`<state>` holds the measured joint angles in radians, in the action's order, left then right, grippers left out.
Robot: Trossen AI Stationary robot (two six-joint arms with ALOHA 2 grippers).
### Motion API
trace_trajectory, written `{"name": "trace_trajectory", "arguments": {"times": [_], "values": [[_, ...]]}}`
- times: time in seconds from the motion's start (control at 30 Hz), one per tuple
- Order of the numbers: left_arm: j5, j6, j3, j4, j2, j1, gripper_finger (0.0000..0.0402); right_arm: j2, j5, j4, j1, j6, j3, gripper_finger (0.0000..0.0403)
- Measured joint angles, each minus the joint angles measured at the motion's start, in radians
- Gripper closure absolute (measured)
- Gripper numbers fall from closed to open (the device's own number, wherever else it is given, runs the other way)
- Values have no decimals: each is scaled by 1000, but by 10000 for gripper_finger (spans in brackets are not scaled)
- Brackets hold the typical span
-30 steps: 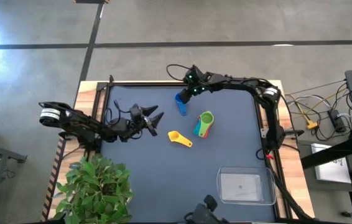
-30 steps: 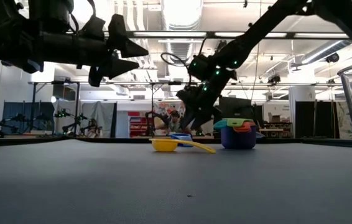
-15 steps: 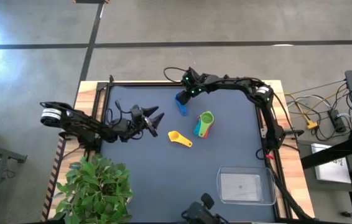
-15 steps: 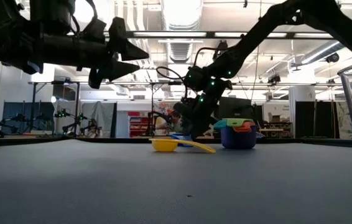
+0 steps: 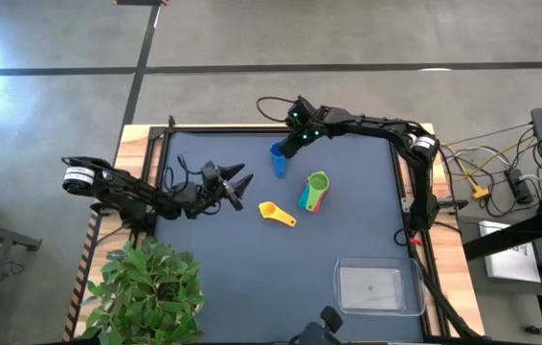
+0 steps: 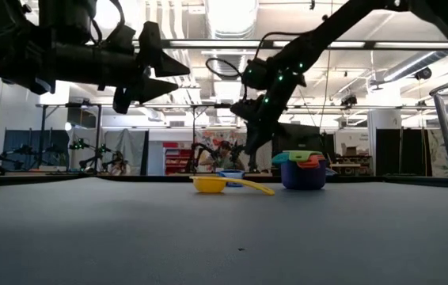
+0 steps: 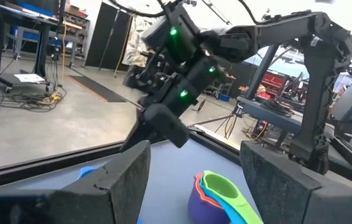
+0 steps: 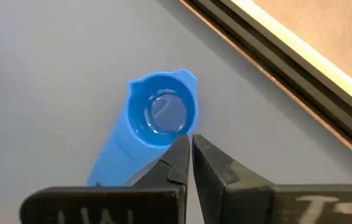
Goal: Nest measuring cups in basket
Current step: Stack the blue measuring cup on top of the green measuring cup
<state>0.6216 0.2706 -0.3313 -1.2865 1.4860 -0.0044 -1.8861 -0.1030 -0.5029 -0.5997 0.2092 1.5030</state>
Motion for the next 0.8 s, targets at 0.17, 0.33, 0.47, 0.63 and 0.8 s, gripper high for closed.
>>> {"name": "trace_trajectory", "arguments": {"times": [0.17,0.33,0.47,0.63,0.8], "values": [[-2,1,-15,8,0,0,170,5,2,34,2,-3,-4,394],[-3,1,-24,27,0,0,170,-37,12,97,1,-42,-4,386],[-5,1,-32,48,0,-1,170,-80,18,136,1,-48,-5,362],[-5,1,-33,55,0,-1,170,-110,25,167,1,-69,-5,318],[-5,1,-33,56,0,-1,170,-121,27,187,1,-78,-5,288]]}}
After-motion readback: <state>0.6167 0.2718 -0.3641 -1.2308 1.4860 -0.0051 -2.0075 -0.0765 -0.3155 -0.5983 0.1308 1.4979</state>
